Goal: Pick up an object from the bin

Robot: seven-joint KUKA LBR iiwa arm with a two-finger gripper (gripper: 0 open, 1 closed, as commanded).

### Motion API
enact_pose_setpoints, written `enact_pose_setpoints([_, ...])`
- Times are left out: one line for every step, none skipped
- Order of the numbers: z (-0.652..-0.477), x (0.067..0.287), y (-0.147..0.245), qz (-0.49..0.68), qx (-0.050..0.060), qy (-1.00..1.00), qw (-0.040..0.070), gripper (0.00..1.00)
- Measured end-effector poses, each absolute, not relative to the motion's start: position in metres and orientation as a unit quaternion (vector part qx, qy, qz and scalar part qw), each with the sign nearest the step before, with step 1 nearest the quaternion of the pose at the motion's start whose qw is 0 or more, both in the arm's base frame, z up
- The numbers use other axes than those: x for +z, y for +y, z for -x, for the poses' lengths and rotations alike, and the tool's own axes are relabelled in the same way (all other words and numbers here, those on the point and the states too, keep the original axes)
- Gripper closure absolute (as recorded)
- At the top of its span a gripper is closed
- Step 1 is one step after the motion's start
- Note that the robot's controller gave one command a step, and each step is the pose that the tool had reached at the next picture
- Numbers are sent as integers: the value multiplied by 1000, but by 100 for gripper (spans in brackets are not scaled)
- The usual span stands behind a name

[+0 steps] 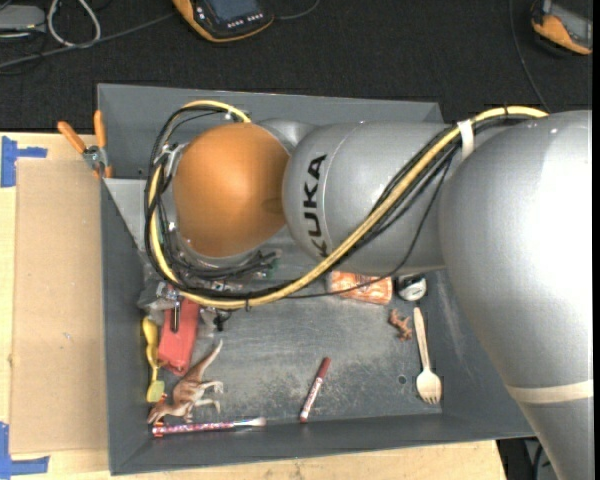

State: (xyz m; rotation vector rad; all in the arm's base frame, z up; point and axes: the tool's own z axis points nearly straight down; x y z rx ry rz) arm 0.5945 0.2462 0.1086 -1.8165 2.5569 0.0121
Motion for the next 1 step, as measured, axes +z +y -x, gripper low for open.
enact_pose_setpoints([-595, 143, 247, 578, 4, 816, 4, 100])
